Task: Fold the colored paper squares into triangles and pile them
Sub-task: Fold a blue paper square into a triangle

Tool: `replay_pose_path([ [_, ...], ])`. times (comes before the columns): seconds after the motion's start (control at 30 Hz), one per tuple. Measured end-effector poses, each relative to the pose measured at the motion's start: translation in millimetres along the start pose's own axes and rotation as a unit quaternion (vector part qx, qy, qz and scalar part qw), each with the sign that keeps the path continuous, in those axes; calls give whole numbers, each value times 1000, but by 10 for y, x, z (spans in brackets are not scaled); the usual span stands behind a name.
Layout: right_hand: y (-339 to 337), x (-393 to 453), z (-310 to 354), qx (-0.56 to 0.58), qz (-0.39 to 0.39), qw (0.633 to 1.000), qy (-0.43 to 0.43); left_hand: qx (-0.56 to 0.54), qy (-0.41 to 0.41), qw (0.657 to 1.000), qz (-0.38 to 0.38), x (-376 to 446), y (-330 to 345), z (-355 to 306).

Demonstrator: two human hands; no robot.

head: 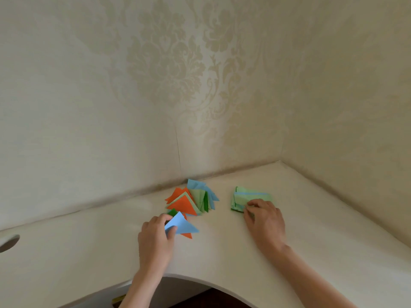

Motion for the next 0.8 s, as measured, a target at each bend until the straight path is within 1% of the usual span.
replay_pose_path([
  [0.17, -27, 62, -27, 36, -8, 999, -4, 27, 10, 999, -36, 77, 39, -31],
  [0.23, -77, 55, -61, 47, -23, 999, -11, 29, 21, 998, -53, 67, 18, -61],
  [0.33, -219, 49, -103, 60, -76, 995, -26, 13, 50, 997, -59, 33, 11, -70],
  [0.43, -430, 52, -67, 73, -137, 987, -51, -32, 61, 996, -51, -28, 19, -118],
  [0.53, -650, -35, 78, 95, -173, 973, -120, -65, 101, 992, -38, -134, 15, -273],
  [0.6, -715, -141, 202, 99, -155, 966, -181, -86, 127, 988, -20, -208, 35, -377],
  [0.67, -679, -263, 272, 99, -115, 964, -219, -107, 138, 985, 0, -284, 69, -461],
  [0.8, -465, -461, 228, 93, -16, 967, -235, -148, 161, 974, 58, -414, 143, -570],
])
Point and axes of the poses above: each hand's wrist, its own x-axis towards the middle knuckle, its own y-axis out of the palm, z = x × y, the point moved 1 cm from there along x, towards the middle knuckle, and after that the axes turned 2 degrees about y, right-handed, at the moved point
